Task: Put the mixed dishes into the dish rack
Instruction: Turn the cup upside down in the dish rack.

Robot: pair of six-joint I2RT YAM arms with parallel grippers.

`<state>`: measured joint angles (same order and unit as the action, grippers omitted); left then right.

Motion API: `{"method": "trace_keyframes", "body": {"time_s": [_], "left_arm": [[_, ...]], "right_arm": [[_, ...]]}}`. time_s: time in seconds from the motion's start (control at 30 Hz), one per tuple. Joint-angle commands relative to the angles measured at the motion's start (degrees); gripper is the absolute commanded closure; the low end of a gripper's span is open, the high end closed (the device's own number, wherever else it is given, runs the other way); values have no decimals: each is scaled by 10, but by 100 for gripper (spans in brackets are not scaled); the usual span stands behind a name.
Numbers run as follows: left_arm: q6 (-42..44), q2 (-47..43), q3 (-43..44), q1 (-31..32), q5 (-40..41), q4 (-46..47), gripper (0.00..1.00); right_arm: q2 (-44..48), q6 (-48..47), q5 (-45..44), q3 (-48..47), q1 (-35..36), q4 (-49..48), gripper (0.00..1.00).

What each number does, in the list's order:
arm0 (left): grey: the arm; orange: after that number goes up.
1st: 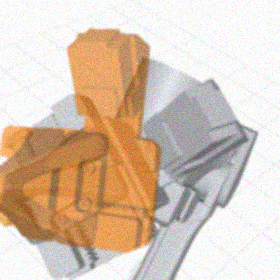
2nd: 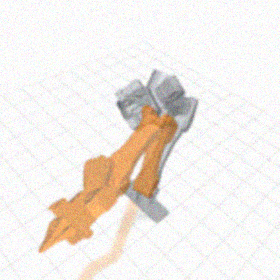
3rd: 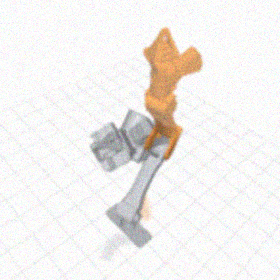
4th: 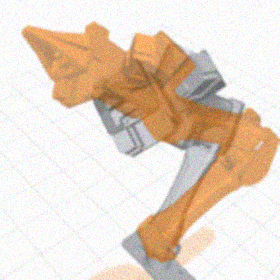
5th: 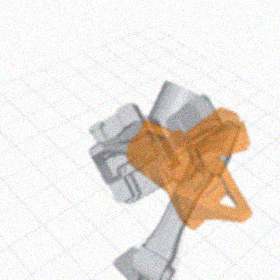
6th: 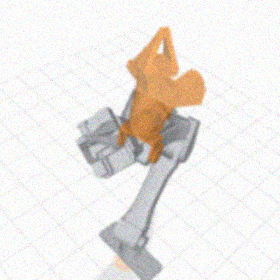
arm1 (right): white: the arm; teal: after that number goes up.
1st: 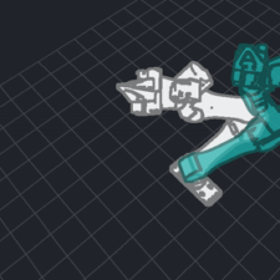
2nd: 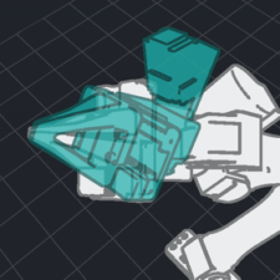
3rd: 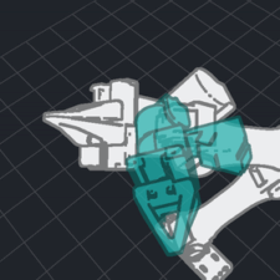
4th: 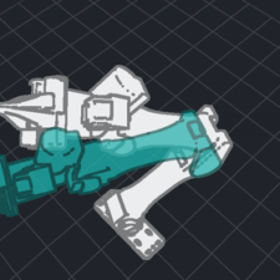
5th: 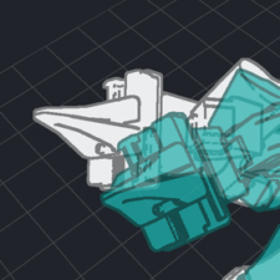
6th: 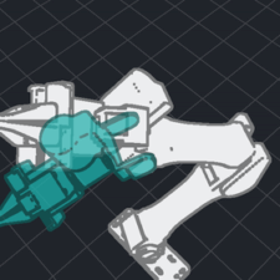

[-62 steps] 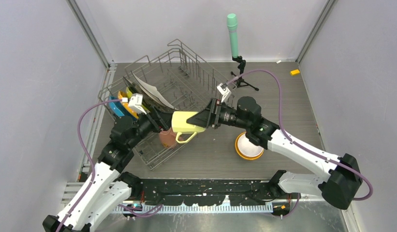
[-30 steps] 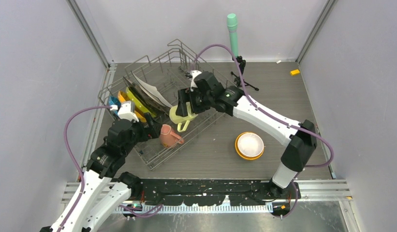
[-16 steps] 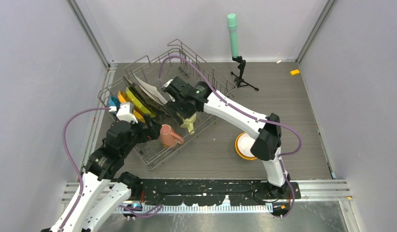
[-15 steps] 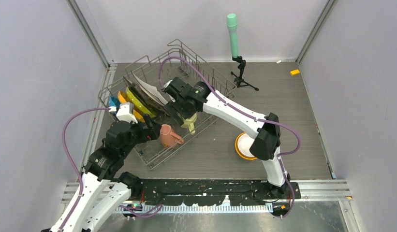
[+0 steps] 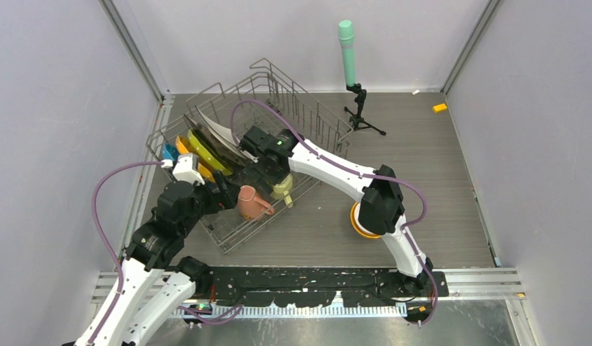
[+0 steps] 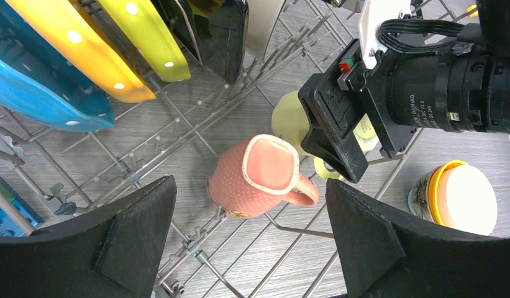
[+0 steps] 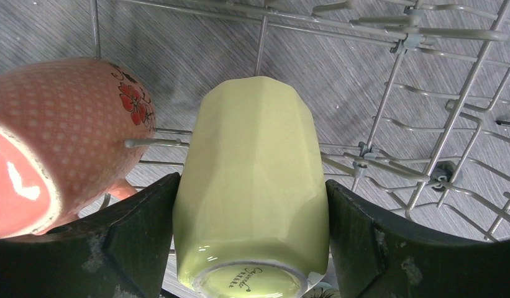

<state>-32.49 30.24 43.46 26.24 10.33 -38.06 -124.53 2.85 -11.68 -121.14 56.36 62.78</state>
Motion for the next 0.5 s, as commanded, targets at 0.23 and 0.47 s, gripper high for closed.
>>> {"method": "trace_keyframes", "body": {"time_s": [0.23, 0.47], "left_arm": [[2, -13, 6, 0, 1, 1, 7], [2, -12, 7, 0, -1, 1, 7]], "right_arm": [[46, -5, -15, 19, -3, -44, 20], [72, 2, -21, 39, -3, -65, 16]]}}
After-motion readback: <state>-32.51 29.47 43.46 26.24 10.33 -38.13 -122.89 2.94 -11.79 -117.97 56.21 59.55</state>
